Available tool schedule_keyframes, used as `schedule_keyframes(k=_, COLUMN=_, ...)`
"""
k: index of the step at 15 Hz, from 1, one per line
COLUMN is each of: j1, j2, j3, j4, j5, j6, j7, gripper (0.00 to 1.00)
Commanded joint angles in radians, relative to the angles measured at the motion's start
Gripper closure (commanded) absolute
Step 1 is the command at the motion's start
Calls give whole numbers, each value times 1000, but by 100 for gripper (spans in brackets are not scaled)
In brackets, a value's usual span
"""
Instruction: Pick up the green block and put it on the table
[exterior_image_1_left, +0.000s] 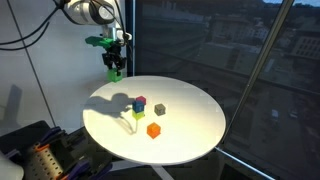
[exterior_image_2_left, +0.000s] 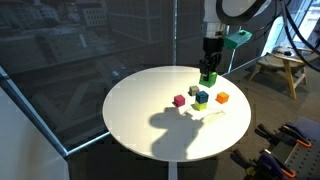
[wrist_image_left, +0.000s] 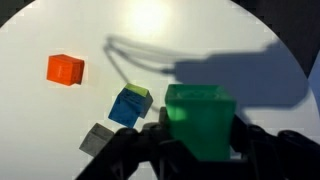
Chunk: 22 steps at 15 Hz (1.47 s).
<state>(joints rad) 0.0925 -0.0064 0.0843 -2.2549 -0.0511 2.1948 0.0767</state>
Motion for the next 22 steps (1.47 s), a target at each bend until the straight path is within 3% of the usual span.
schedule_keyframes(k=1, j1=16, j2=13, j3=20, j4=-4, j5=-55, j6=43, j7=62, gripper=70)
schedule_keyframes(k=10, j1=54, j2=86, j3=34, j4=-28, j5=-130, j6=165, j7=139, gripper=70)
schedule_keyframes(k=22, j1=85, j2=241, j3=21, j4=-33, j5=-157, j6=305, j7=127, gripper=70)
